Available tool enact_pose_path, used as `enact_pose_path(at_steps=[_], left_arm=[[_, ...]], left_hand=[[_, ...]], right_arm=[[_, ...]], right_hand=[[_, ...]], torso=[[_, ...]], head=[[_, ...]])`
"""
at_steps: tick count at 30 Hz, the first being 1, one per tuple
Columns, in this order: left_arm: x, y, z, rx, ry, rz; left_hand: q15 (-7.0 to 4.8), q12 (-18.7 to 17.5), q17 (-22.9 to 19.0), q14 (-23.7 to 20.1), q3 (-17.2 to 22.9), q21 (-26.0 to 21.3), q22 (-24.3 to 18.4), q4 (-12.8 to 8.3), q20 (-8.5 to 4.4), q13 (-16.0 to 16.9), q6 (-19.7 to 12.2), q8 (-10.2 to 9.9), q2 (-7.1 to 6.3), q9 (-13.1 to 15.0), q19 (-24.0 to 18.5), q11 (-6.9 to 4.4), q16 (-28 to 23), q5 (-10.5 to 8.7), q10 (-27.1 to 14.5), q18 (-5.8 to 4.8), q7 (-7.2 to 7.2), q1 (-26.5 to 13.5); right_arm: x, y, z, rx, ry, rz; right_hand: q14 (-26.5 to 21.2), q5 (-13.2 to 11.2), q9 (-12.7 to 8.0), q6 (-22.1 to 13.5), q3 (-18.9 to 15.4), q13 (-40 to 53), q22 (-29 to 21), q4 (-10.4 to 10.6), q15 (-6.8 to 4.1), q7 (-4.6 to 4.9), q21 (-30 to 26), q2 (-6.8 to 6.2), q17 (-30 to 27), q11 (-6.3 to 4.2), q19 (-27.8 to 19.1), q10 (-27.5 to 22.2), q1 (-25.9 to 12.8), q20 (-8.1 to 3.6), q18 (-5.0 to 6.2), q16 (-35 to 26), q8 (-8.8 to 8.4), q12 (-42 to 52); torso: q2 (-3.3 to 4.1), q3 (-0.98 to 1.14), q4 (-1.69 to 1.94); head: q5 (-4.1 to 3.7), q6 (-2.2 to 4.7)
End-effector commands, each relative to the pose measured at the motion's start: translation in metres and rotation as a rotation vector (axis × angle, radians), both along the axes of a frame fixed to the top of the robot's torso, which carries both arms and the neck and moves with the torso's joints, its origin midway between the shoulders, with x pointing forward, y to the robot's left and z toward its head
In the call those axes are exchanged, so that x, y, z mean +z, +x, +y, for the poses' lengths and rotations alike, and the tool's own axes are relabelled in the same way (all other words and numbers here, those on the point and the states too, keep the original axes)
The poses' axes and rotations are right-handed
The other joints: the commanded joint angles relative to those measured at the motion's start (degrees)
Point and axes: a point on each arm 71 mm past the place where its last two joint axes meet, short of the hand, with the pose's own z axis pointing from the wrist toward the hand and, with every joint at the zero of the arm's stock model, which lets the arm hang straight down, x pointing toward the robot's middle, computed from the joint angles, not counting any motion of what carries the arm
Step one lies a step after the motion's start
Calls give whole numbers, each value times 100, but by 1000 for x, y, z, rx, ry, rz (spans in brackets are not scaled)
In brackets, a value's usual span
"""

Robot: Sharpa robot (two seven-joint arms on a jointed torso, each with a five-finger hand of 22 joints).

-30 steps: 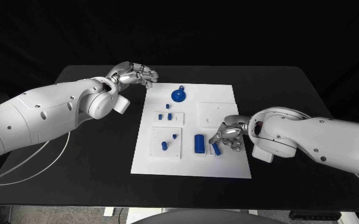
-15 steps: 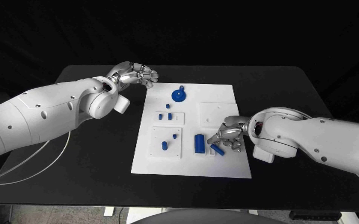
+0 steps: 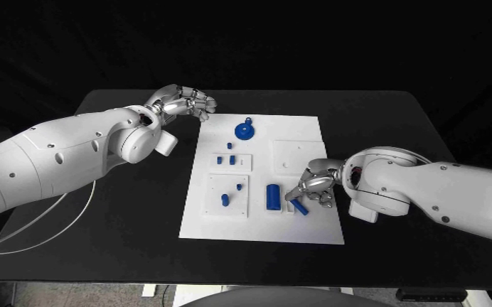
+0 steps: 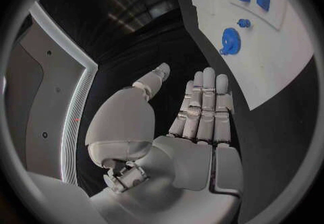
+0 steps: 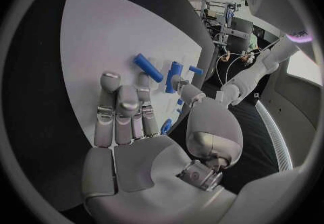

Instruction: Assemble the parts on the task board

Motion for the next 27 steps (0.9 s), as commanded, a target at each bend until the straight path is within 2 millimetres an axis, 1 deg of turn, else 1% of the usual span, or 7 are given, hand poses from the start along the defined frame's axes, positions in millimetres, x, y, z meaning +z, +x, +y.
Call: enact_pose_path(at_steps=[1,3,4,12,16,20,27], left_arm=[[1,0,-2,-14,-9,-1],[1,0,-2,-15,-9,-1],[1,0,-2,-14,-9,-1],[1,0,-2,-14,-9,-1],[1,0,-2,-15,-9,-1],[1,0,-2,-15,-9,-1],[1,0,-2,-15,-8,0]], left_hand=[[11,34,9,15,1,-24,6,32,19,7,-30,33,-13,-9,29,-18,-27,-20,-29,108,56,-43],[11,34,9,15,1,-25,6,32,19,7,-30,33,-13,-9,29,-18,-28,-20,-29,108,56,-43],[11,34,9,15,1,-25,7,33,19,7,-30,33,-13,-10,29,-18,-28,-20,-29,108,56,-43],[12,33,11,14,1,-27,8,34,19,7,-32,34,-15,-12,29,-17,-30,-20,-31,108,56,-43],[12,33,11,14,1,-28,9,34,19,7,-33,35,-15,-13,29,-17,-31,-20,-31,108,57,-41],[12,33,13,14,2,-29,10,33,19,7,-34,35,-15,-14,29,-17,-32,-19,-32,108,57,-40],[12,33,14,14,3,-30,11,33,18,7,-35,37,-15,-16,29,-17,-33,-19,-32,109,57,-37]], right_arm=[[-2,2,-4,29,-31,-34],[-2,2,-5,33,-31,-40],[-1,3,-5,35,-31,-44],[-2,2,-6,74,-40,-39],[-3,-2,-3,117,-39,-15],[-4,-4,-3,143,-61,-2],[-4,-2,-8,164,-123,-40]], right_hand=[[-24,-26,-3,-104,-275,21,77,-19,8,15,-9,-20,2,43,-47,-67,-100,-27,84,-39,-49,-24],[-66,-22,17,-173,-668,47,87,-233,16,27,-30,167,17,54,-120,-135,-165,-41,84,-45,-56,-25],[-124,-24,51,-212,-1373,91,93,-836,14,76,-66,616,43,39,-230,-212,-271,-64,84,-47,-40,-6],[-166,-16,10,-352,-1667,89,63,-863,37,62,-118,504,37,75,-257,-272,-228,-82,84,-87,-116,-29],[-172,-7,11,-352,-1687,94,61,-871,41,63,-128,541,42,77,-254,-281,-1,-91,84,-90,-111,-21],[-159,6,3,-322,-1712,94,73,-863,48,69,-122,659,47,83,-239,-269,552,-60,84,-88,-95,-5],[-153,12,-7,-297,-1742,87,74,-861,51,68,-125,674,46,84,-231,-261,679,-38,84,-90,-86,-3]], torso=[[0,3,-2],[0,4,-3],[0,4,-2],[1,6,-3],[0,4,0],[1,2,1],[0,-2,2]], head=[[-3,7],[-4,9],[-4,10],[-18,7],[-20,2],[-26,-3],[-34,-6]])
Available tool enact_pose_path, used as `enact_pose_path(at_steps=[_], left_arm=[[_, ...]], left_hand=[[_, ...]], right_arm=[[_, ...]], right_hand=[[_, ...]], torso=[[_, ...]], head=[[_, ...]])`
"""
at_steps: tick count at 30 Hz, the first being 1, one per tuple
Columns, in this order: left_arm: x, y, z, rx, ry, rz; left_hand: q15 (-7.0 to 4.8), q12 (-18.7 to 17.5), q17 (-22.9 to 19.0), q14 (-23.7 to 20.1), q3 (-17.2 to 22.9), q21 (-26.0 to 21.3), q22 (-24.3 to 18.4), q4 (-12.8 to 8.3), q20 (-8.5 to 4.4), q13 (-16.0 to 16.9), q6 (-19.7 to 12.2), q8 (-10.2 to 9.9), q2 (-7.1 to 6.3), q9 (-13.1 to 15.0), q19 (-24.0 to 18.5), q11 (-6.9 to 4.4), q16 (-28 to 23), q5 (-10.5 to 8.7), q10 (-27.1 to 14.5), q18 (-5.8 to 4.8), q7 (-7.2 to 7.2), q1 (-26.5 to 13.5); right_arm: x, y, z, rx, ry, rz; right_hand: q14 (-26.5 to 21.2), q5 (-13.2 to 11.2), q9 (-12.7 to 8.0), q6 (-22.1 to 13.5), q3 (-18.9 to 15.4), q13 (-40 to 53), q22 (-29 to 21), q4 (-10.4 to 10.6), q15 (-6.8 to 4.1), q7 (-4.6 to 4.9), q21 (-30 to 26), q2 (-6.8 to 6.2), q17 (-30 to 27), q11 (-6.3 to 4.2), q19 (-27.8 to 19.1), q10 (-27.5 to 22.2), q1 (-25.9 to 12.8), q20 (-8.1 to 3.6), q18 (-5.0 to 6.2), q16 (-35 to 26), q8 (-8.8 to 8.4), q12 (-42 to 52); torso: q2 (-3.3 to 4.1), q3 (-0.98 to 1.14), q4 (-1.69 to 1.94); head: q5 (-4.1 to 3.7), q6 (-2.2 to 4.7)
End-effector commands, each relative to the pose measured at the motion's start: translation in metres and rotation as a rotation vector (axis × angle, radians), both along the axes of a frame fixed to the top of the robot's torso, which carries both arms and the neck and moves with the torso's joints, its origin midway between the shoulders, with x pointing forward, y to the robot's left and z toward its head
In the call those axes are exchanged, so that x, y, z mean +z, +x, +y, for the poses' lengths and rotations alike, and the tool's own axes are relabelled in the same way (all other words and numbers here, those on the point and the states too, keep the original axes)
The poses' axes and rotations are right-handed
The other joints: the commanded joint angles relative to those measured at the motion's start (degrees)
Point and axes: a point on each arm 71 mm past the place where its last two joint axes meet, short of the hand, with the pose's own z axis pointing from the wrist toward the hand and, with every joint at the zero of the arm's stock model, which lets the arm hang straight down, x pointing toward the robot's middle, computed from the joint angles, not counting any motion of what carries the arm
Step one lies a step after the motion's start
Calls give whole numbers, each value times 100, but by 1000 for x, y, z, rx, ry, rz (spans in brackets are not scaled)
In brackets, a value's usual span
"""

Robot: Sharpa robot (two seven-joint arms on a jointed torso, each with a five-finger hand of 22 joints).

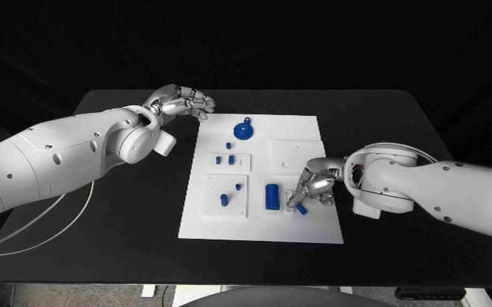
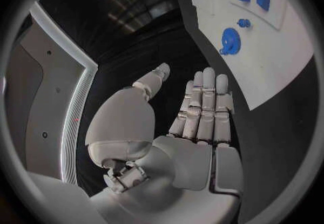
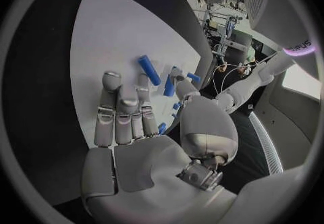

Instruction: Assemble the parts on the task board

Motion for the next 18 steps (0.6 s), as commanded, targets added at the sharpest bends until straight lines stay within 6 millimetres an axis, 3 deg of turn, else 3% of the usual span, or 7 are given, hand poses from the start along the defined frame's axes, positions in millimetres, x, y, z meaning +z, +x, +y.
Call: enact_pose_path(at_steps=[1,12,18], left_arm=[[1,0,-2,-15,-9,-1],[1,0,-2,-15,-8,0],[1,-1,-2,-15,-8,0]], left_hand=[[12,33,10,14,3,-30,7,33,18,9,-35,37,-15,-7,29,-17,-33,-19,-32,113,57,-37],[12,33,13,15,4,-33,10,34,19,9,-35,41,-13,-10,30,-17,-35,-19,-31,113,57,-34],[12,33,15,15,5,-34,11,34,19,9,-36,42,-12,-12,31,-17,-36,-18,-31,113,57,-32]], right_arm=[[-7,-3,-6,58,-108,-16],[-9,-6,-3,75,-109,7],[-11,-7,-4,66,-100,22]], right_hand=[[-25,8,-22,-56,-37,-6,74,-12,12,80,-15,-5,4,24,12,-15,86,33,69,-22,24,-7],[-18,5,-28,-38,-61,-11,73,2,12,77,-16,14,3,22,19,-7,88,44,69,-22,30,-6],[2,-24,-40,5,43,-25,70,20,2,65,-15,121,2,11,48,24,224,50,69,-19,45,-4]], torso=[[-1,-3,0],[1,-1,2],[0,-3,6]], head=[[-2,-3],[-6,-8],[-10,-14]])
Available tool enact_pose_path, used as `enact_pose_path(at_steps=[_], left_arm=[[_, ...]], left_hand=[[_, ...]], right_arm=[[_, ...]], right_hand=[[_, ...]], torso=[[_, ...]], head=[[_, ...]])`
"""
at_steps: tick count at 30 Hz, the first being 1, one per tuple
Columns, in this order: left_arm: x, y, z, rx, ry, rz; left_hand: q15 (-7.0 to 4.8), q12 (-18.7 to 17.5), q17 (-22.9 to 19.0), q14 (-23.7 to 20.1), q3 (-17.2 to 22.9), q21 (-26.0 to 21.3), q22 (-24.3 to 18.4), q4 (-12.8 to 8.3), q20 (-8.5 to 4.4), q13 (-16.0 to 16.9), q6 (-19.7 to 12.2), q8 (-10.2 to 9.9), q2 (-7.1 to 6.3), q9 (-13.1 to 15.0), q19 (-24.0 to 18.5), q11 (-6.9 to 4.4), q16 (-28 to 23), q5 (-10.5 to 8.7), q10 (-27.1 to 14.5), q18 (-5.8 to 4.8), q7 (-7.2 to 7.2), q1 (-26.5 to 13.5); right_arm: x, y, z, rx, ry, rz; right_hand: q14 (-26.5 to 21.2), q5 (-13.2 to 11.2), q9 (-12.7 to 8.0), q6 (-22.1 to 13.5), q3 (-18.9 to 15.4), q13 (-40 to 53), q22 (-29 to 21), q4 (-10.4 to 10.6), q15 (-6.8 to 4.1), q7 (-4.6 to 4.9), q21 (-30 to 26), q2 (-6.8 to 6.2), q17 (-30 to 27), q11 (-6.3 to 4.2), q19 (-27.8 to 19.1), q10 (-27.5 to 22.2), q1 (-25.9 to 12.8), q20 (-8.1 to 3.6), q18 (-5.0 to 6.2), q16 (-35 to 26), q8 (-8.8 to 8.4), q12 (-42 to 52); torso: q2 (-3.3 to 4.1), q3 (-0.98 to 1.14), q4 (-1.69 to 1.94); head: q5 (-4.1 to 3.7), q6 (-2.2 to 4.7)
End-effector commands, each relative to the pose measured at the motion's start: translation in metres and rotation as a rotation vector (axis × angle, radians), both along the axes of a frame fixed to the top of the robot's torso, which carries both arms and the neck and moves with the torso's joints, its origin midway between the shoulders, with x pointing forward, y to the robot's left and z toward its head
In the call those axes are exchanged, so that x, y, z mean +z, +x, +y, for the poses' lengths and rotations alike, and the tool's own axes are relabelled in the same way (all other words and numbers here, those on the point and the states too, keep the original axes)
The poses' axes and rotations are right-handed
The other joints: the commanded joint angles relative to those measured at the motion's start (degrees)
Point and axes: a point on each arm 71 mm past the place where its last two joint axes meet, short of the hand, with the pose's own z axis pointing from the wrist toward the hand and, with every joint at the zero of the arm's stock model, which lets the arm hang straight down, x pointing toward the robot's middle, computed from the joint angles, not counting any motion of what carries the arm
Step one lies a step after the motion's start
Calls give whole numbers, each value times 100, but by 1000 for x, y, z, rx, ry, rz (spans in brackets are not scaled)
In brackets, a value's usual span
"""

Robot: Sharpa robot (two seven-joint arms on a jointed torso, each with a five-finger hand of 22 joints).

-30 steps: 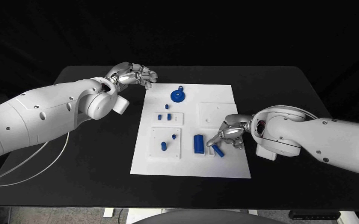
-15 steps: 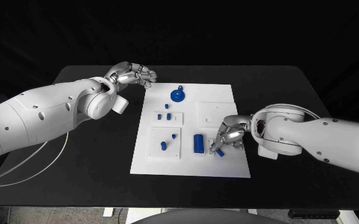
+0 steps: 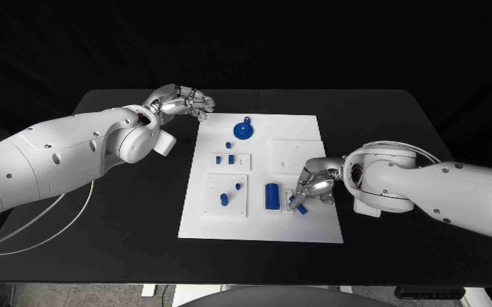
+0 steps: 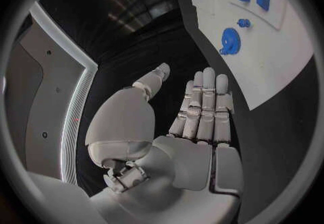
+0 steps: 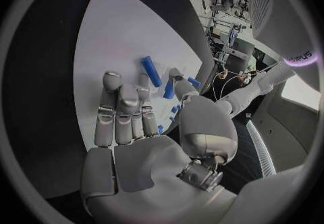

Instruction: Assemble the parts on the task board

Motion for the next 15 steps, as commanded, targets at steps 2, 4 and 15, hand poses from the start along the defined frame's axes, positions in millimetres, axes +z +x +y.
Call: enact_pose_path(at_steps=[2,4,15], left_arm=[[1,-1,-2,-15,-8,-1],[1,0,-2,-14,-8,0],[1,-1,-2,-14,-7,0]], left_hand=[[12,33,10,15,5,-35,7,34,19,6,-36,21,-12,-7,31,-17,-37,-18,-31,115,57,-31],[12,33,11,15,6,-35,7,34,19,6,-36,22,-11,-8,31,-17,-37,-18,-31,115,57,-31],[11,33,14,16,8,-37,9,31,18,6,-37,24,-11,-11,31,-17,-39,-17,-31,116,57,-24]], right_arm=[[-14,-7,-6,5,-60,61],[-14,-7,-5,3,-57,63],[-15,-6,-4,-8,-46,58]], right_hand=[[13,-28,-42,27,232,-18,68,42,-7,55,-12,71,3,4,47,44,192,26,36,-16,-8,-3],[20,-29,-44,41,324,-22,70,46,-9,52,-9,105,4,1,56,58,251,32,36,-13,-1,-1],[64,-30,-48,144,724,-36,87,50,-23,29,18,225,5,-19,97,128,456,64,36,4,49,11]], torso=[[2,-3,1],[2,-3,0],[3,0,-2]], head=[[-3,-5],[-2,-8],[2,-30]])
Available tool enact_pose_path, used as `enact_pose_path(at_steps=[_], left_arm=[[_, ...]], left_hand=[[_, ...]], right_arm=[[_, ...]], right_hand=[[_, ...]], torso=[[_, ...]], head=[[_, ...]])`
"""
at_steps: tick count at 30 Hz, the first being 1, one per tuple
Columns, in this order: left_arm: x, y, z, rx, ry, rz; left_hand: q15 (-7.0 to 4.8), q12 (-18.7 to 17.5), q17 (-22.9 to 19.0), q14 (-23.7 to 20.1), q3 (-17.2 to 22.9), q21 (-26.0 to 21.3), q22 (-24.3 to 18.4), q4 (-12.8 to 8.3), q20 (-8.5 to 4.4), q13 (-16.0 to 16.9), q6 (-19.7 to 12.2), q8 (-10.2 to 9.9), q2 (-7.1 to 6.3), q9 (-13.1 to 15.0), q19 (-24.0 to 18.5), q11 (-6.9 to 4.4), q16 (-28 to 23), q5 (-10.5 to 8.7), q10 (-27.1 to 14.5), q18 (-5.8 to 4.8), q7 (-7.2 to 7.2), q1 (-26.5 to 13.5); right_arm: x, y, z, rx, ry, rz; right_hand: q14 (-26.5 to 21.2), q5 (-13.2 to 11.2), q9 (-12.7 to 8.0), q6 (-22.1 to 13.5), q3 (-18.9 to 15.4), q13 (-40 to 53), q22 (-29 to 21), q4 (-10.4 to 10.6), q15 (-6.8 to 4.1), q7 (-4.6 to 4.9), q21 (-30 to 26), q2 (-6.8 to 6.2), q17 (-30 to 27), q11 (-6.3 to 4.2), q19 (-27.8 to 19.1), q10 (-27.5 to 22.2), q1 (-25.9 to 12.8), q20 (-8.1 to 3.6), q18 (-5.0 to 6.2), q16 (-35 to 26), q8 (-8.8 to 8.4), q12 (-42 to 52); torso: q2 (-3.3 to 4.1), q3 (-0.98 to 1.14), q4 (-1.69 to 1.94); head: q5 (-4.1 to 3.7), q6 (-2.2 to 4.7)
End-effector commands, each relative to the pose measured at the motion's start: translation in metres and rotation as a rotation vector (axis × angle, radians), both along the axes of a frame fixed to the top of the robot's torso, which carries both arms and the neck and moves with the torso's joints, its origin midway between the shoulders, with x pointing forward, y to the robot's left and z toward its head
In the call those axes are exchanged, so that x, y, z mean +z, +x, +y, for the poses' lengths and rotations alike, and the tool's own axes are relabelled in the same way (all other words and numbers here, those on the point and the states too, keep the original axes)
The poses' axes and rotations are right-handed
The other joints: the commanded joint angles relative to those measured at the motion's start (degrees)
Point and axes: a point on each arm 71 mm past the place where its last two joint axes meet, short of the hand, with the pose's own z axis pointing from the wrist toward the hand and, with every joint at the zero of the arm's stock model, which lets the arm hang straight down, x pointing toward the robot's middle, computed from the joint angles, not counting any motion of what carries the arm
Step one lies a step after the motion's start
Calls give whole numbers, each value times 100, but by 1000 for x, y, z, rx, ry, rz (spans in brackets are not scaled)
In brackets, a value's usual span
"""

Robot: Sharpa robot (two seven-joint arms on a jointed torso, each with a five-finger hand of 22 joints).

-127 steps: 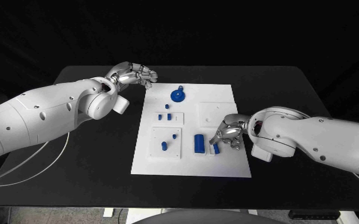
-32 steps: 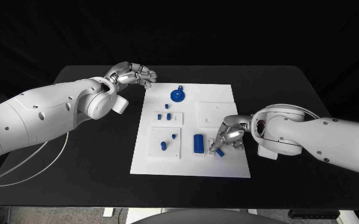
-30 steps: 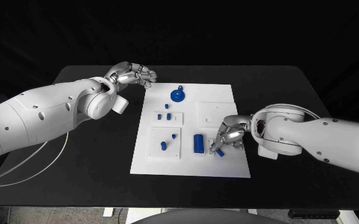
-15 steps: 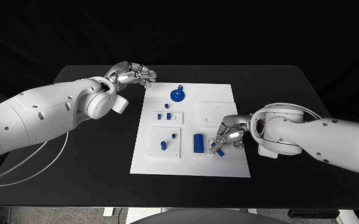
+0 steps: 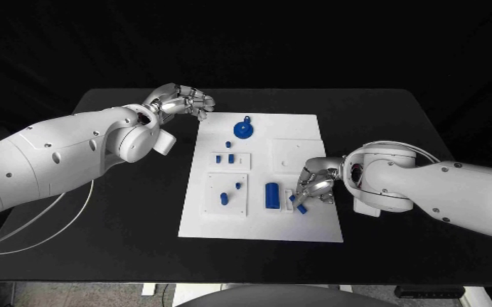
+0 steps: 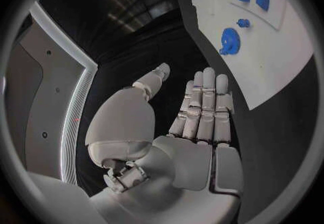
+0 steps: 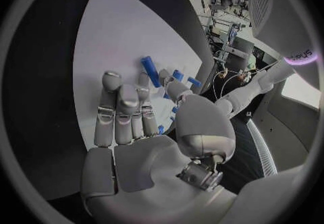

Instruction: Assemble the parts on the task board

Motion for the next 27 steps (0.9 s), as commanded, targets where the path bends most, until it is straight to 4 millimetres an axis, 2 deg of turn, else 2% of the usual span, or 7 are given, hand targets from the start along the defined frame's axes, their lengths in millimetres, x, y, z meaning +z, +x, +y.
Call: enact_pose_path(at_steps=[1,5,12,27], left_arm=[[1,-1,-2,-14,-8,-1],[1,-1,-2,-13,-7,-1],[0,-1,-1,-13,-5,2],[0,-1,-1,-12,-4,2]], left_hand=[[11,33,9,16,7,-37,7,31,18,6,-37,24,-11,-6,31,-17,-39,-17,-31,117,57,-24],[11,33,9,16,8,-37,7,31,18,6,-37,24,-11,-6,32,-17,-39,-17,-31,117,57,-24],[11,33,11,17,10,-38,8,31,18,7,-37,26,-7,-7,33,-18,-40,-16,-31,118,57,-19],[11,33,15,19,12,-40,12,27,18,7,-39,30,-4,-12,35,-18,-41,-16,-30,118,57,-11]], right_arm=[[-13,-7,-4,-1,-48,54],[-13,-7,-4,-12,-30,68],[-15,-9,-2,-46,34,143],[-13,-7,0,-60,64,118]], right_hand=[[36,-30,-52,41,38,-6,87,0,0,4,18,1,6,-8,35,33,66,3,39,4,14,11],[38,-30,-52,45,45,-7,88,4,0,4,19,-1,6,-9,36,36,61,5,39,4,16,11],[52,-31,-54,80,62,-12,91,58,-6,-5,30,-80,3,-16,50,57,-47,18,39,7,33,11],[56,-30,-65,85,72,-16,94,92,-9,-7,39,-183,1,-19,53,61,-159,18,39,5,33,3]], torso=[[1,0,-3],[2,-1,-3],[0,0,3],[-1,0,0]], head=[[5,-11],[6,-14],[14,-33],[19,-38]])
